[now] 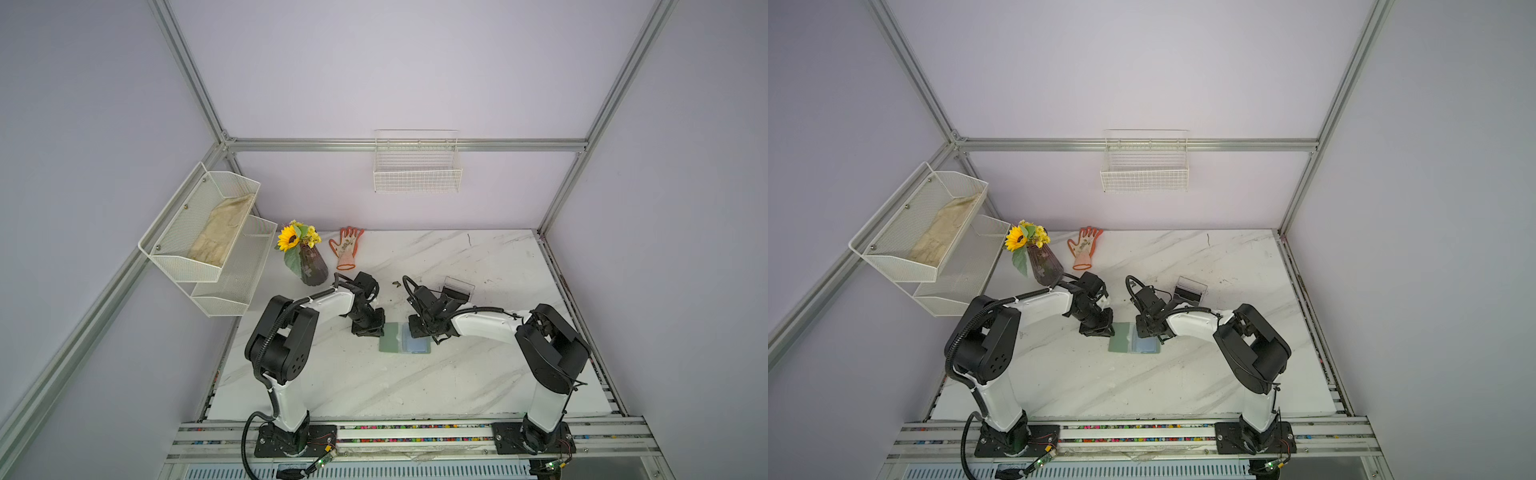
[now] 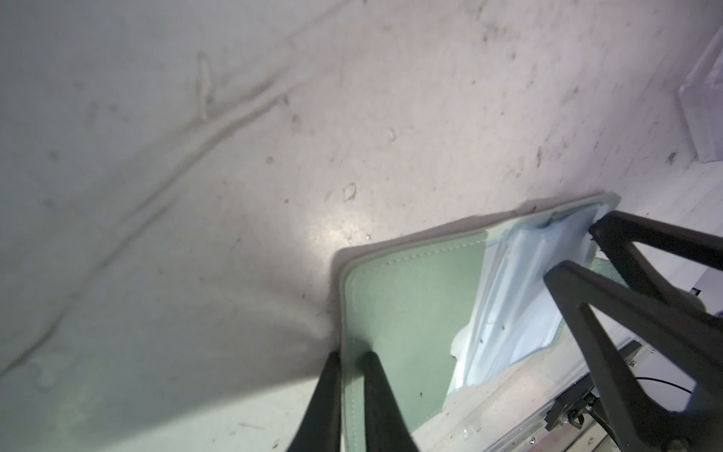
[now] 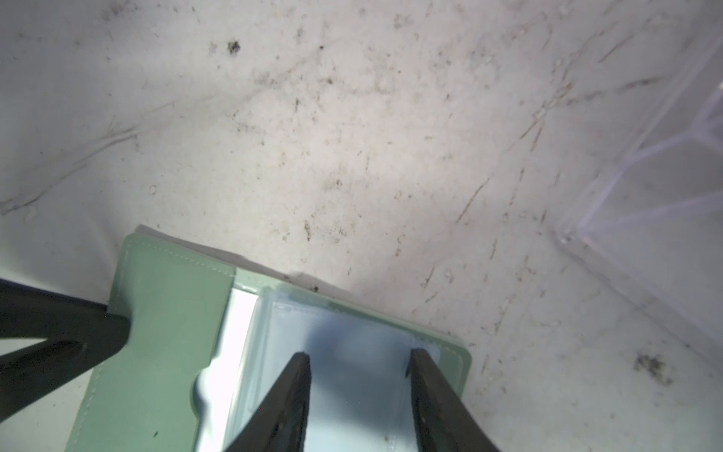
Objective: Insert credit cards into a card holder
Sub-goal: Turn over the card slot in the card holder.
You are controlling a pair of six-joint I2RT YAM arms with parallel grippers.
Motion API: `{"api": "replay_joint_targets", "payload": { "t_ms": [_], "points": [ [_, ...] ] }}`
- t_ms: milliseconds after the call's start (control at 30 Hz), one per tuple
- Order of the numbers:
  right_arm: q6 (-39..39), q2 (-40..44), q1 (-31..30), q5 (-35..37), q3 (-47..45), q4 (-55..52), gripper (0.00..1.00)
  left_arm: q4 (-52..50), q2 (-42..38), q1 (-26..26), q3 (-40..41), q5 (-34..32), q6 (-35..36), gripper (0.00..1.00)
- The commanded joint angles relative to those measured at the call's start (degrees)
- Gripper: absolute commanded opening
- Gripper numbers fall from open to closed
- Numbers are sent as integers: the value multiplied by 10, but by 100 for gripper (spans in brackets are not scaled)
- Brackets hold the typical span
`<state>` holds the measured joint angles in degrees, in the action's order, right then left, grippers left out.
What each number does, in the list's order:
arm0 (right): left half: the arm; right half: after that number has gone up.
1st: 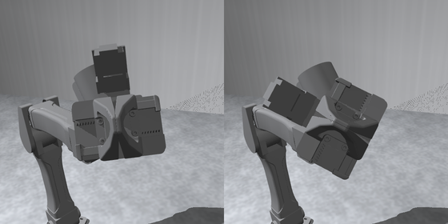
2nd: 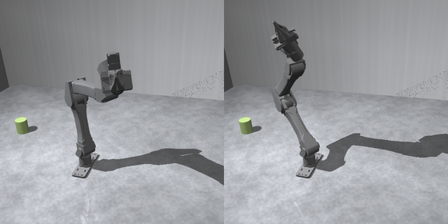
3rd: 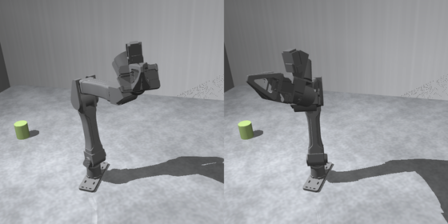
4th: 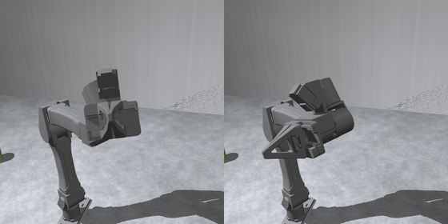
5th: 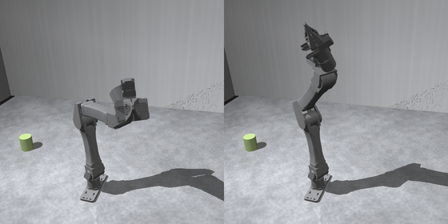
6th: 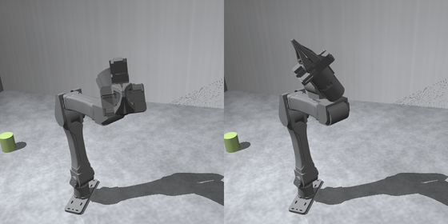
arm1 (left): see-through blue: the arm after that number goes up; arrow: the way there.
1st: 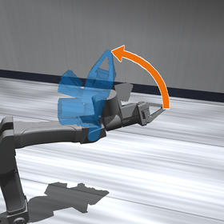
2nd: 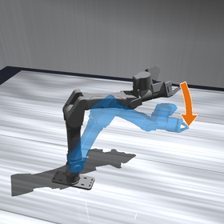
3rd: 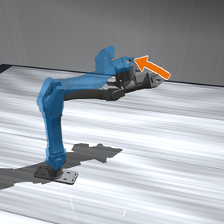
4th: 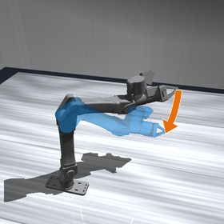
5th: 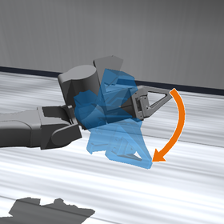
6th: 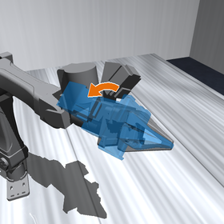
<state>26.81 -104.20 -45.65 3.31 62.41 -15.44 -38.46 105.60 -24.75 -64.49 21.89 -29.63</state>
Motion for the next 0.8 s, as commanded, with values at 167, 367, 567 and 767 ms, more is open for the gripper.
{"api": "replay_joint_targets", "payload": {
  "t_ms": [167,367,567,767],
  "points": [
    [5,-16,2,-41,-13,23,45,-6,29,-3,33,-27,-10,14],
    [10,-9,2,-69,-26,41,44,-6,31,-3,32,-26,-11,14],
    [12,-2,2,-96,-36,54,44,-6,31,-3,32,-25,-11,14],
    [9,7,2,-125,-37,64,44,-6,32,-3,34,-25,-12,14]
  ]
}}
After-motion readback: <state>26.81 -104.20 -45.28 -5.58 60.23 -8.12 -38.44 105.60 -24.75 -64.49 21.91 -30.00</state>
